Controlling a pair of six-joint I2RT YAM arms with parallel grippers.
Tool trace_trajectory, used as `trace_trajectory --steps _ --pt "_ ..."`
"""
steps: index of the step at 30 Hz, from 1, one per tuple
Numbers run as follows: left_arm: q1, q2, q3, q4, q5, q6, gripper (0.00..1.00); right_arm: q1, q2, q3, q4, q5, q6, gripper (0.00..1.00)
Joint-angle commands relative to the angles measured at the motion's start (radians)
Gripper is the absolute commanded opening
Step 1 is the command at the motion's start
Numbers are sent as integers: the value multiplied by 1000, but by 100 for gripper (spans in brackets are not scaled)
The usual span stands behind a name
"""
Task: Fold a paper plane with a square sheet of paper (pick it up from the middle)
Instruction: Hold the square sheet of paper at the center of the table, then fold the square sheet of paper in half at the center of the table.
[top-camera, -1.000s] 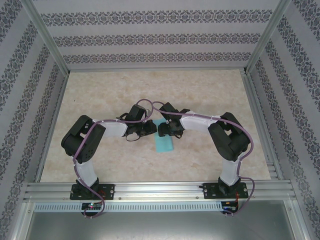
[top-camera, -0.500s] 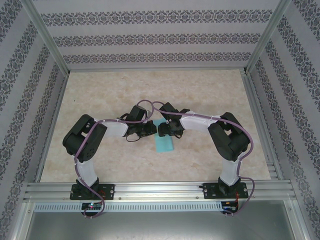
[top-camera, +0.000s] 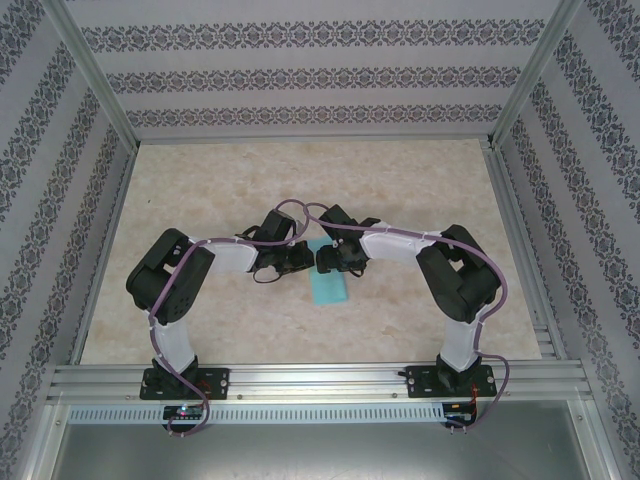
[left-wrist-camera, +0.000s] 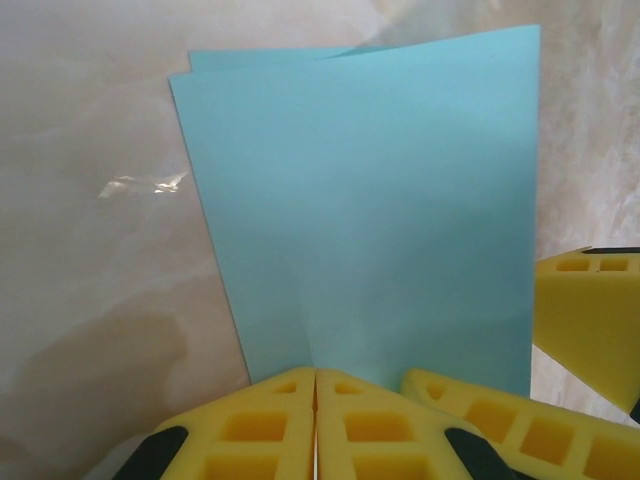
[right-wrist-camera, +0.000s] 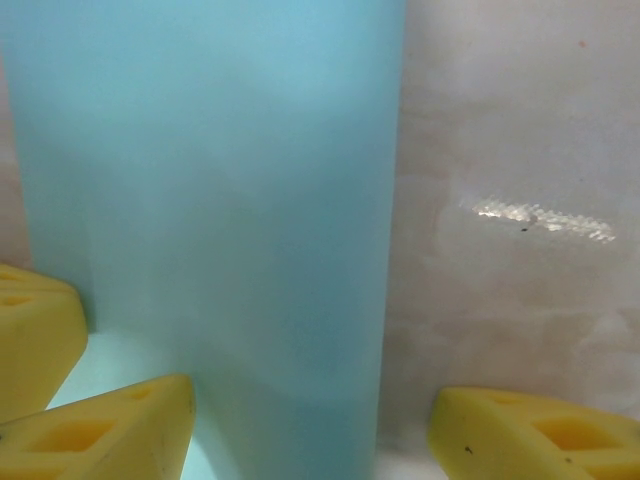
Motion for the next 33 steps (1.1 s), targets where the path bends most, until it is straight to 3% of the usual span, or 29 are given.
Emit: trace_trajectory --steps 1,8,13,16,23,27,33 --pt "-15 34 9 -83 -47 31 9 -23 103 -100 133 -70 19 69" --pt "-14 53 -4 -102 -68 29 8 -59 -170 -167 156 -59 32 77" --pt "-16 64 -3 -109 -74 27 8 -89 -305 -195 165 -69 31 76" --pt "-15 68 -5 -113 -77 26 7 -91 -320 -181 188 -142 29 67" --pt "-18 77 2 -132 -87 28 6 -73 -205 -114 239 -294 49 25" --pt "-17 82 10 -150 -92 34 6 -70 -126 -77 256 -349 54 15" --pt "-20 90 26 -192 -109 48 6 -74 -41 -37 244 -356 52 11"
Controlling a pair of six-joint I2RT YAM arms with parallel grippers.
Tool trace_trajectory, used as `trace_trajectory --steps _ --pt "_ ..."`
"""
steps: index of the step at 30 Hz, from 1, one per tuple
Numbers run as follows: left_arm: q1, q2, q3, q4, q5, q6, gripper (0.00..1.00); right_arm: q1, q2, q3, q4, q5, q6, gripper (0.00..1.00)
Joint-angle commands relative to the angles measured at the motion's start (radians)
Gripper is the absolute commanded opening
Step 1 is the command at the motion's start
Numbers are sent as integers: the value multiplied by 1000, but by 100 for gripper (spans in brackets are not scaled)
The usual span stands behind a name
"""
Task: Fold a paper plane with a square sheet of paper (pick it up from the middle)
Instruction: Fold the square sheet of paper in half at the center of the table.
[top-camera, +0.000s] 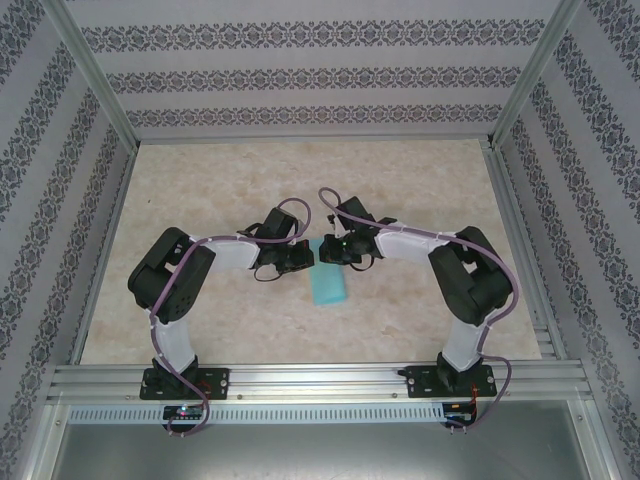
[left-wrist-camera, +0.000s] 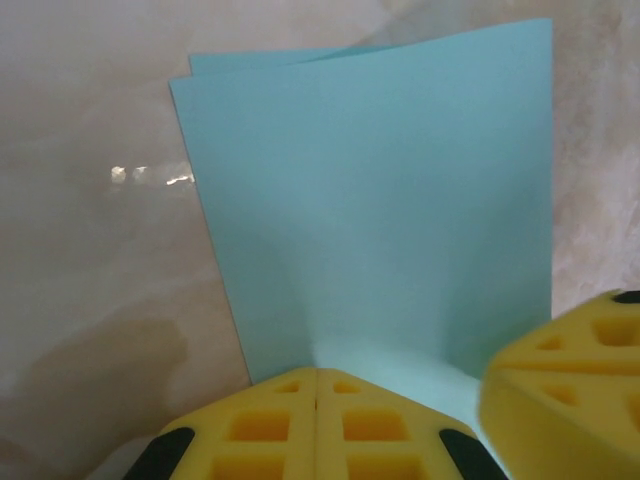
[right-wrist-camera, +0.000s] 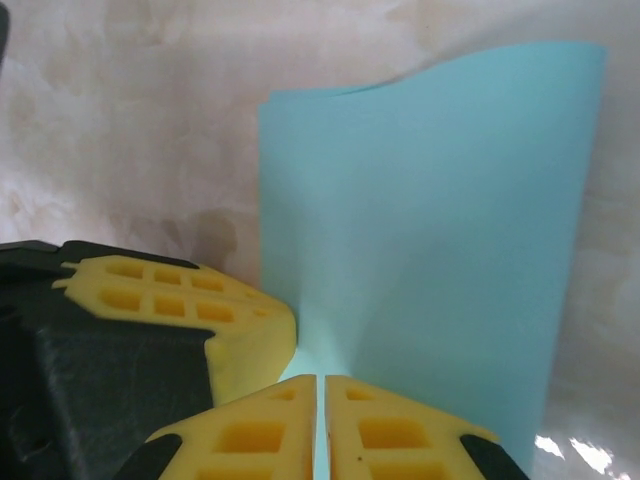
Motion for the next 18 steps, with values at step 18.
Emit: trace_trajectory --steps 18 --pt "-20 101 14 -203 -147 50 5 -57 52 -90 73 -34 -32 11"
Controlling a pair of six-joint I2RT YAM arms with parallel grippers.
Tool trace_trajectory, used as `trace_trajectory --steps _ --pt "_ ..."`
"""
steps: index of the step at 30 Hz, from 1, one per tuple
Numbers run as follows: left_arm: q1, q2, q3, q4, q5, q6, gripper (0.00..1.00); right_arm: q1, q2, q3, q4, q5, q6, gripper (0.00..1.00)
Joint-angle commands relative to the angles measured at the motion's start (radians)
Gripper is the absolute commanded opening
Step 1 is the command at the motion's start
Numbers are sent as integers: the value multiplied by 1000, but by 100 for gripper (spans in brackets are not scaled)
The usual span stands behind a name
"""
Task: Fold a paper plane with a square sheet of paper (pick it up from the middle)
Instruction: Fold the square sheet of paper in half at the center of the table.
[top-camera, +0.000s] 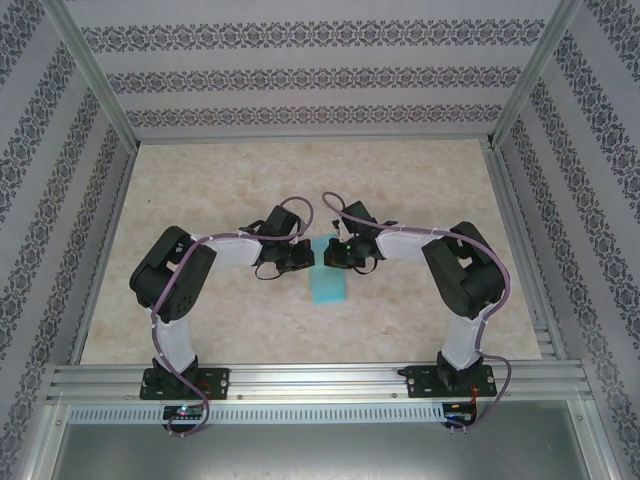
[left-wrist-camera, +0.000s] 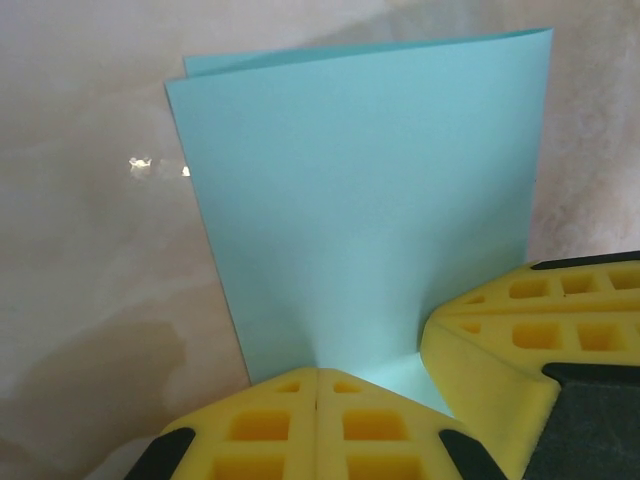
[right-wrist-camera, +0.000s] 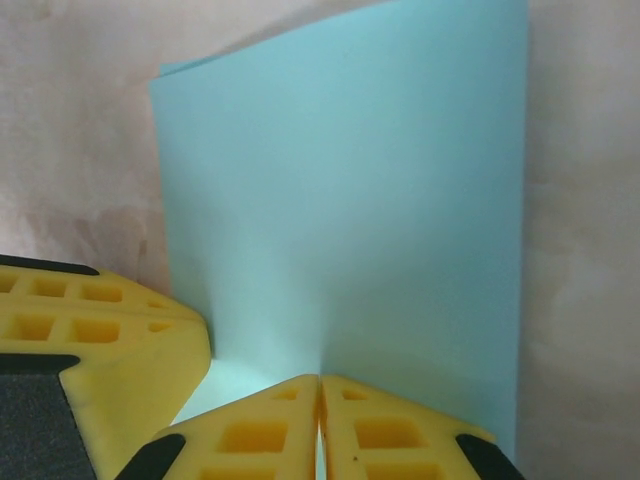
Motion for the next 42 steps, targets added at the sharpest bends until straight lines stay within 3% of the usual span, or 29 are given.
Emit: trace_trajectory --steps 1,9,16,25,31,42 --pt "-15 90 -27 -139 -135 26 5 -21 1 -59 42 -9 -31 12" --pt "-14 97 -40 -141 -148 28 5 -133 -100 -225 162 -90 -59 12" --pt "-16 100 -35 -137 -144 32 4 -117 -217 -168 163 -102 -25 13" --pt "-21 107 -29 -147 -146 33 4 -56 -45 -54 208 -105 23 12" --pt "-24 111 -30 -162 -155 32 4 -83 28 -66 272 -75 63 12" --pt "-24 114 -59 -155 -165 24 3 -176 -76 -193 389 45 150 12"
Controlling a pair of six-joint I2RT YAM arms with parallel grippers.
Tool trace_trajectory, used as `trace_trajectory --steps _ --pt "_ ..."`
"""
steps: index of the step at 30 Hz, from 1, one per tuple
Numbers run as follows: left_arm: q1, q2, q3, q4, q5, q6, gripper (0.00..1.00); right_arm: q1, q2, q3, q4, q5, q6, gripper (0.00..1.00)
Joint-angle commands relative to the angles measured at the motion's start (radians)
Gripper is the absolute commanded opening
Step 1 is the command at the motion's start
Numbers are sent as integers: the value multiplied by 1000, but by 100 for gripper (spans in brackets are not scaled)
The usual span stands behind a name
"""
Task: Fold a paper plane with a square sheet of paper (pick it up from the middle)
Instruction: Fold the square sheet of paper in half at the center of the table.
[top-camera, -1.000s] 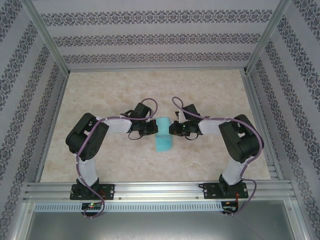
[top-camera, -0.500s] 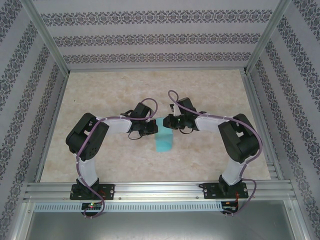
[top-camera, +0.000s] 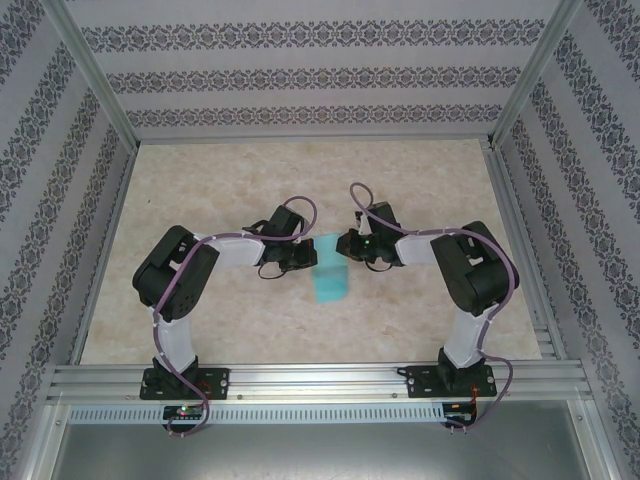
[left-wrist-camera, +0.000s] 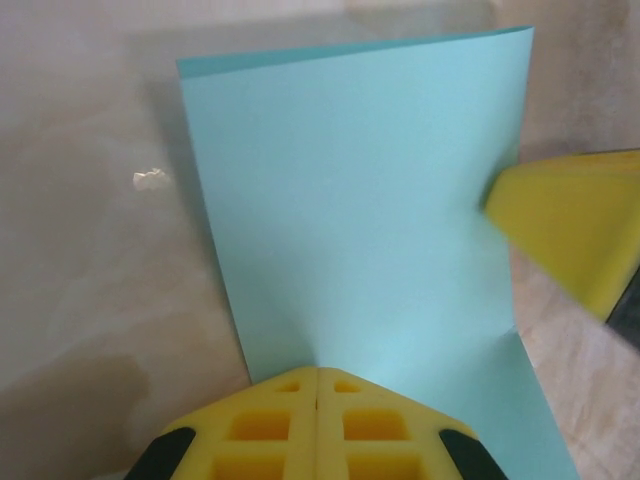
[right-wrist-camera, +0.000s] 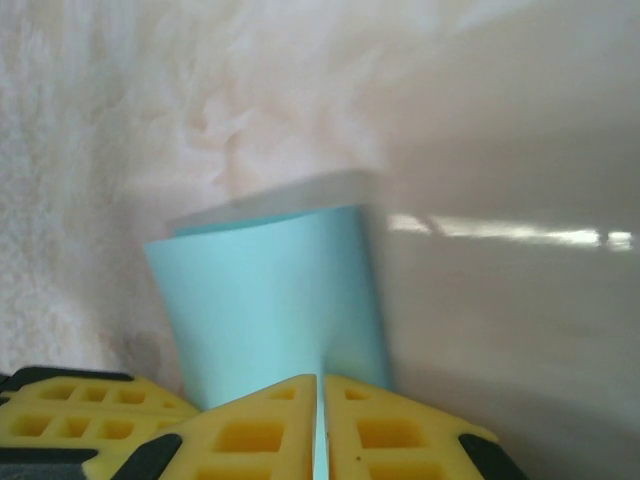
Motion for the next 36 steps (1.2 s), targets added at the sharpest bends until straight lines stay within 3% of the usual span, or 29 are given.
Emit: trace_trajectory --steps 1,7,15,22,29,36 --pt "-11 97 -72 -171 -144 21 3 -20 -68 -12 10 100 14 12" --pt "-11 99 -63 -173 -144 23 3 34 -92 32 7 51 -8 12" --pt "-11 102 -60 -180 -144 23 3 64 23 105 -6 5 -8 12" --pt "-11 103 -64 -189 -150 24 3 53 107 162 -47 74 -1 12" --pt "-11 100 -87 -172 -130 32 2 12 110 93 43 258 59 10" --pt "-13 102 -93 -170 -130 36 2 -8 85 77 74 284 59 9"
